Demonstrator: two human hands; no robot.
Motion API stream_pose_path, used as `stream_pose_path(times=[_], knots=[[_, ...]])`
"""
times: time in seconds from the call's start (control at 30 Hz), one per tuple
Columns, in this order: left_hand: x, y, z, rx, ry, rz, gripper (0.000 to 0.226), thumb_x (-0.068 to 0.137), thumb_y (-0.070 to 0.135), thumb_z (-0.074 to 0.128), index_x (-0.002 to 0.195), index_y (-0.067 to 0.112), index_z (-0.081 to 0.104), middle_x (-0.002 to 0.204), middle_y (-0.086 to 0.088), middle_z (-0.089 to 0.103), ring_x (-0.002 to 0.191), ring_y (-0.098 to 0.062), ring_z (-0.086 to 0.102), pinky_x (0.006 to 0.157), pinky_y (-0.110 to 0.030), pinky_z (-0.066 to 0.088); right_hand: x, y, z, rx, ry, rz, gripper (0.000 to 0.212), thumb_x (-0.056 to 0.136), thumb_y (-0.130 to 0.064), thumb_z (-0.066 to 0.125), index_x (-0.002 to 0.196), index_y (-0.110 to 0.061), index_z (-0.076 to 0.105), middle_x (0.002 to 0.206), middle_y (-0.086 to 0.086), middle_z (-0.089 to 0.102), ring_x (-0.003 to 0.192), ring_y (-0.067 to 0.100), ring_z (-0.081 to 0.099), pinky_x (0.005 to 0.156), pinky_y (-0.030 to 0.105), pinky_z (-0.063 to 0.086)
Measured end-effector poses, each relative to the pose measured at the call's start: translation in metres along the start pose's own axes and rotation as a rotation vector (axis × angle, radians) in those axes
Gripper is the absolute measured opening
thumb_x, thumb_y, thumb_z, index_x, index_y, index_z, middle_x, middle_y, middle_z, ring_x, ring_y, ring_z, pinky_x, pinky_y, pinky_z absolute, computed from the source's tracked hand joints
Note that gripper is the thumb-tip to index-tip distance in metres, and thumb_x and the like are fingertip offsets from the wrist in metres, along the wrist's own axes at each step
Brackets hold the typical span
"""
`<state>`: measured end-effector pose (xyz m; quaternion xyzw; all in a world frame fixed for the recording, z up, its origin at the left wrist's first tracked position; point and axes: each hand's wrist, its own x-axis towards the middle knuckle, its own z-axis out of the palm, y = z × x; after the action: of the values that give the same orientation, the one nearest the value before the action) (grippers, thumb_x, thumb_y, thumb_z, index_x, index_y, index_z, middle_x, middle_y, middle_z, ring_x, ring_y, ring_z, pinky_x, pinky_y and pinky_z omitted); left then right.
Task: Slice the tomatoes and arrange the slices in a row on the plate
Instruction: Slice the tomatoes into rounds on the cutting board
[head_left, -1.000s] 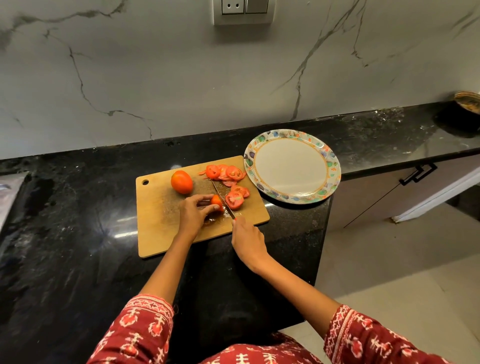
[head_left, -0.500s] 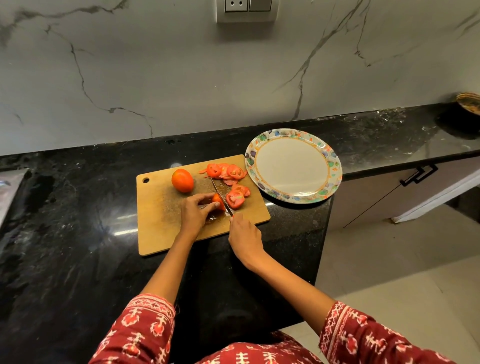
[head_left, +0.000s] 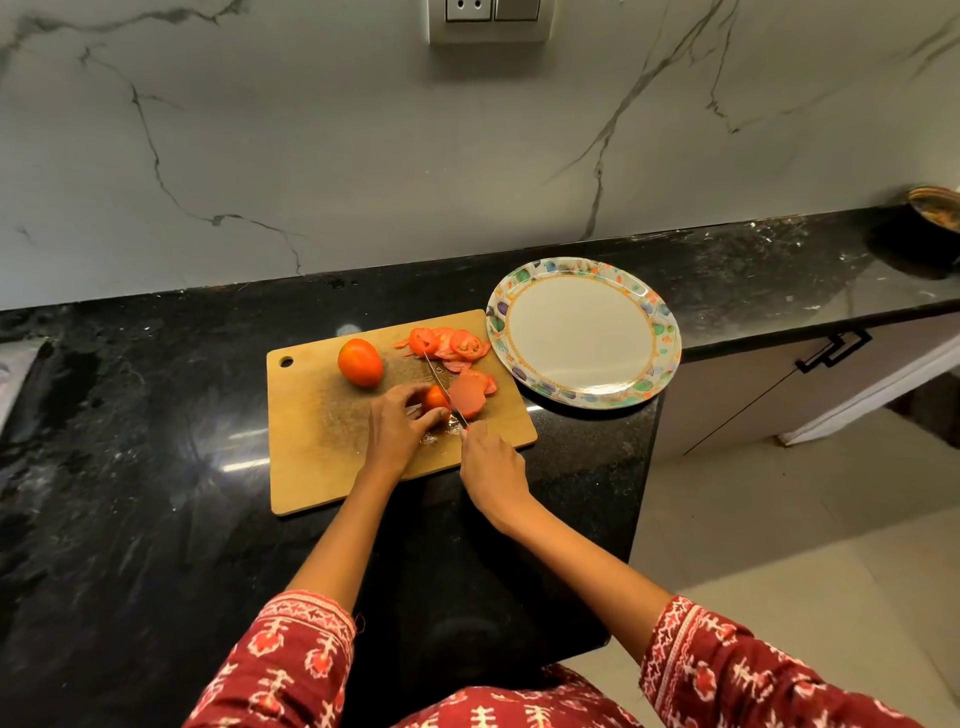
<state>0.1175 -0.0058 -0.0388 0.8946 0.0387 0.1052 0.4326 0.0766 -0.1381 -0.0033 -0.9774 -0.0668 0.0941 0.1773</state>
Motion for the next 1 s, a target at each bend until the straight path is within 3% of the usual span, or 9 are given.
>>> stream_pose_path(times=[0.17,0.33,0.63,0.87,1.0], knots=[[0.003,-0.005,-0.006,-0.009,-0.018,-0.009,0.040,0.069,0.018,0.080,0.106,0.007,0.068,0.104,-0.009,0.069,0.096,-0.017,0.063,0.086,-0.031,0.053,0.002,0.000,-0.001,-0.014,0.012,-0.026,0.026,0.104,-0.019,0.027,0.113,-0.005,0.047,0.108,0.013,0.063,0.100,0.031,0.062,0.074,0.037,0.046],[0.001,-0.002,-0.007,-0.028,-0.034,0.009,0.037,0.068,0.013,0.080,0.103,0.007,0.068,0.102,-0.008,0.069,0.092,-0.011,0.062,0.079,-0.009,0.044,0.014,-0.006,-0.005,-0.081,-0.014,-0.036,0.027,0.102,-0.011,0.025,0.118,-0.003,0.046,0.113,0.017,0.061,0.105,0.034,0.060,0.078,0.038,0.045],[0.001,-0.005,-0.007,-0.054,-0.024,0.006,0.037,0.067,0.014,0.081,0.101,0.007,0.069,0.100,-0.008,0.069,0.094,-0.016,0.064,0.086,-0.026,0.051,0.007,0.002,0.004,-0.078,0.004,-0.049,0.022,0.104,-0.015,0.027,0.114,-0.006,0.045,0.108,0.012,0.062,0.101,0.030,0.062,0.073,0.036,0.046],[0.002,-0.003,-0.009,-0.063,-0.035,-0.007,0.036,0.067,0.014,0.081,0.101,0.007,0.069,0.100,-0.007,0.070,0.092,-0.012,0.063,0.082,-0.016,0.047,0.011,0.003,0.007,-0.052,-0.028,-0.046,0.023,0.104,-0.015,0.027,0.114,-0.005,0.045,0.109,0.014,0.062,0.101,0.033,0.061,0.074,0.038,0.045],[0.002,-0.003,-0.008,-0.069,-0.023,-0.015,0.036,0.067,0.014,0.081,0.101,0.007,0.070,0.099,-0.007,0.070,0.093,-0.014,0.064,0.085,-0.024,0.050,0.010,0.003,0.008,0.017,-0.037,-0.022,0.024,0.103,-0.016,0.029,0.113,-0.004,0.046,0.111,0.014,0.061,0.102,0.033,0.060,0.075,0.037,0.044]])
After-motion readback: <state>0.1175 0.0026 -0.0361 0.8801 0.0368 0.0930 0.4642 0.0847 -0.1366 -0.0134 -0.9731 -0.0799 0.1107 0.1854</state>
